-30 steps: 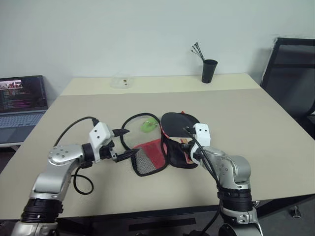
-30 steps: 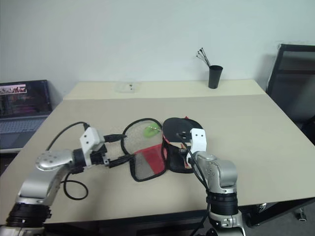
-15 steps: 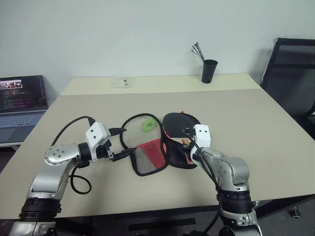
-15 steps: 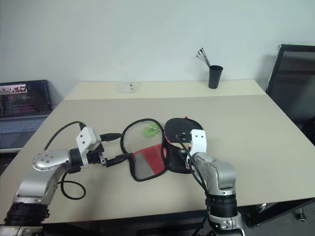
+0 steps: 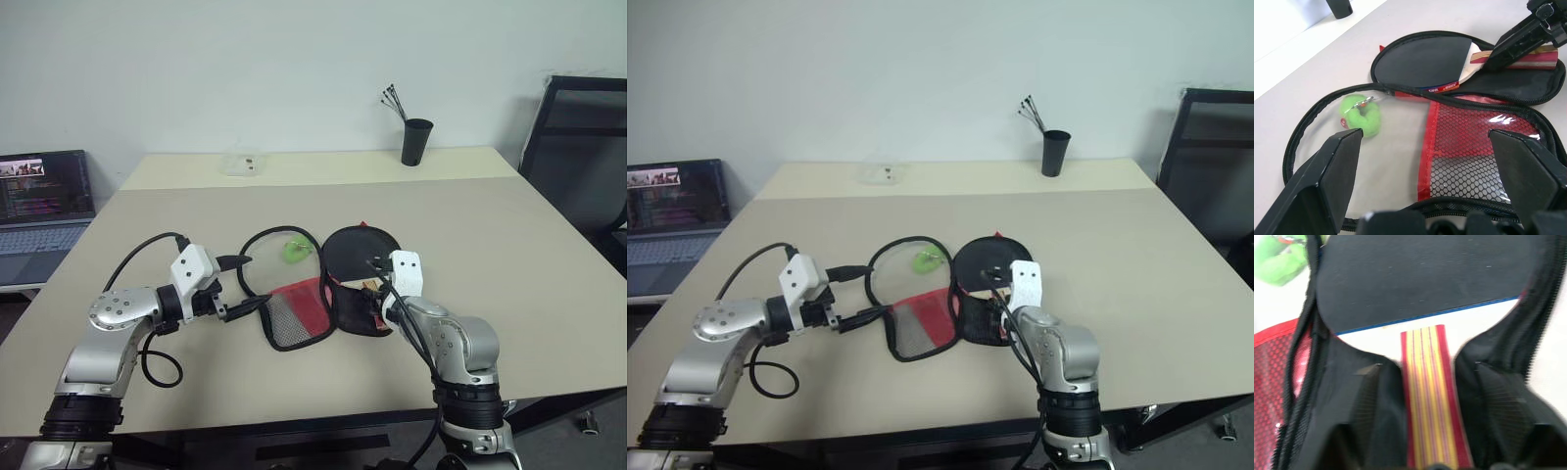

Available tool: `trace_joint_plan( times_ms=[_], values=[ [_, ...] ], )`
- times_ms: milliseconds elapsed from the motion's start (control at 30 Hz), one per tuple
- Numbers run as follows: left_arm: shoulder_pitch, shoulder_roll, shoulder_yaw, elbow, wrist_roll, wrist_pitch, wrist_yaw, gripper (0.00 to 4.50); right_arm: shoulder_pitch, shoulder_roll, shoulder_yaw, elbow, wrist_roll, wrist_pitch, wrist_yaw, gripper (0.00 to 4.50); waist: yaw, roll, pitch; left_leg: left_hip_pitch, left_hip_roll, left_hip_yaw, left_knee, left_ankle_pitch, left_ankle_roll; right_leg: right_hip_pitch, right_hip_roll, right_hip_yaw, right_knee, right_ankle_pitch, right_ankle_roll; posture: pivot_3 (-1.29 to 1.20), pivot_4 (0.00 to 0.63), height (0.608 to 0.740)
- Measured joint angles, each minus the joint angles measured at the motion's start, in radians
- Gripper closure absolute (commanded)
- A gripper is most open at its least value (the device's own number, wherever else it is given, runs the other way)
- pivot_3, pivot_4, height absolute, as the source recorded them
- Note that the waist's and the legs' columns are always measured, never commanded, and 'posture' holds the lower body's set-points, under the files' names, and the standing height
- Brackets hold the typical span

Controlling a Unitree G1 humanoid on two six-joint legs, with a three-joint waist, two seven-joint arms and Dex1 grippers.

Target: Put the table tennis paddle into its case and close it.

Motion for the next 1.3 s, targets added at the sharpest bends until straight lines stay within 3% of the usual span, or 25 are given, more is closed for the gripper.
trace_joint_plan(
  times_ms=[767,867,1033,1133,1300],
  values=[
    [0.026,0.0,0.0,0.016,0.021,-0.005,0.023,0.0,-0.007,-0.007,-0.018,-0.109,0.105,0.114,0.131,0.78,-0.001,-0.001,0.0,0.001,0.002,0.0,-0.001,0.0,0.0,0.0,0.002,0.001,0.0,0.0,0.0,0.0,0.15,0.74],
    [0.039,0.0,0.001,0.03,0.021,-0.005,0.028,0.0,-0.038,-0.125,-0.001,-0.164,0.181,0.129,0.255,0.78,0.0,-0.001,0.0,0.001,0.001,0.0,-0.001,0.0,0.0,0.0,0.002,0.001,0.0,0.0,0.0,0.0,0.15,0.74],
    [0.077,0.016,0.025,0.105,0.03,-0.012,0.041,0.0,-0.061,-0.49,0.015,-0.308,0.319,0.111,0.545,0.78,0.004,-0.001,0.0,0.001,0.001,0.0,-0.001,-0.001,0.001,0.0,0.001,0.0,-0.002,0.0,0.0,0.0,0.15,0.74],
    [0.078,0.017,0.028,0.136,0.037,-0.031,0.042,0.59,-0.062,-0.631,0.015,-0.338,0.392,0.07,0.695,0.74,0.004,-0.001,0.0,0.001,0.001,0.0,-0.001,-0.001,0.001,0.0,0.002,-0.001,-0.001,0.0,-0.001,0.0,0.15,0.74],
    [0.077,0.017,0.024,0.229,0.091,-0.069,0.077,2.34,-0.064,-0.764,0.01,-0.333,0.432,0.002,0.803,0.74,0.002,-0.002,0.0,0.002,0.001,0.001,-0.001,-0.001,0.001,0.0,0.002,0.0,-0.001,0.0,-0.001,0.0,0.15,0.74]
  ],
)
